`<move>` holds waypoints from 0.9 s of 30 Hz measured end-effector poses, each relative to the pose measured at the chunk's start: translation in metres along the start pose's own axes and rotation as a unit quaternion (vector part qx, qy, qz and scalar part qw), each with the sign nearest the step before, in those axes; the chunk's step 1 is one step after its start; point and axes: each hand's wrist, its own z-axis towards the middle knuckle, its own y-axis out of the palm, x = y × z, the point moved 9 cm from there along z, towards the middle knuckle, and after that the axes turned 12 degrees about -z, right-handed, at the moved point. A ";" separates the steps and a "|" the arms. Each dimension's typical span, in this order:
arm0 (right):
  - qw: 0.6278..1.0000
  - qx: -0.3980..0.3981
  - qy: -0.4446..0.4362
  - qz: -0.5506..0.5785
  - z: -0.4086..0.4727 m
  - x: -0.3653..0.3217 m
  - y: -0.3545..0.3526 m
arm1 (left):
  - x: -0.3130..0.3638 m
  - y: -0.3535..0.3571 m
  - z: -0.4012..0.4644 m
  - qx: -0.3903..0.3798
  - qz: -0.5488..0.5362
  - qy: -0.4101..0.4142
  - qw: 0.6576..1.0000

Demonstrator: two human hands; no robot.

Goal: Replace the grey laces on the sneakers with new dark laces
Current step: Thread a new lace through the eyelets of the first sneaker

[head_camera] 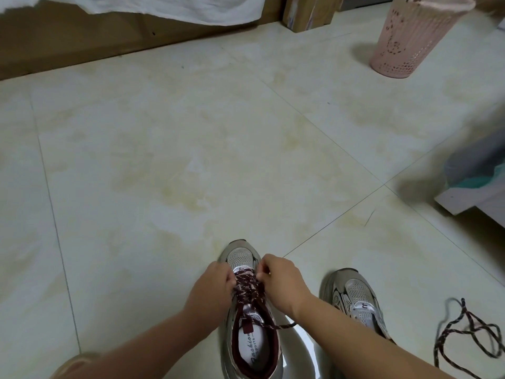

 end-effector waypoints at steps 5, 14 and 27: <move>0.981 0.015 -0.130 -0.140 -0.014 -0.033 -0.008 | 0.033 0.003 -0.009 -0.024 0.095 0.113 0.989; 0.971 -0.025 -0.117 -0.209 -0.004 -0.039 0.002 | 0.034 0.012 0.010 -0.095 0.261 0.011 0.961; 0.988 -0.007 -0.091 -0.127 -0.005 -0.026 -0.004 | -0.023 0.011 -0.010 -0.094 -0.290 -0.152 0.940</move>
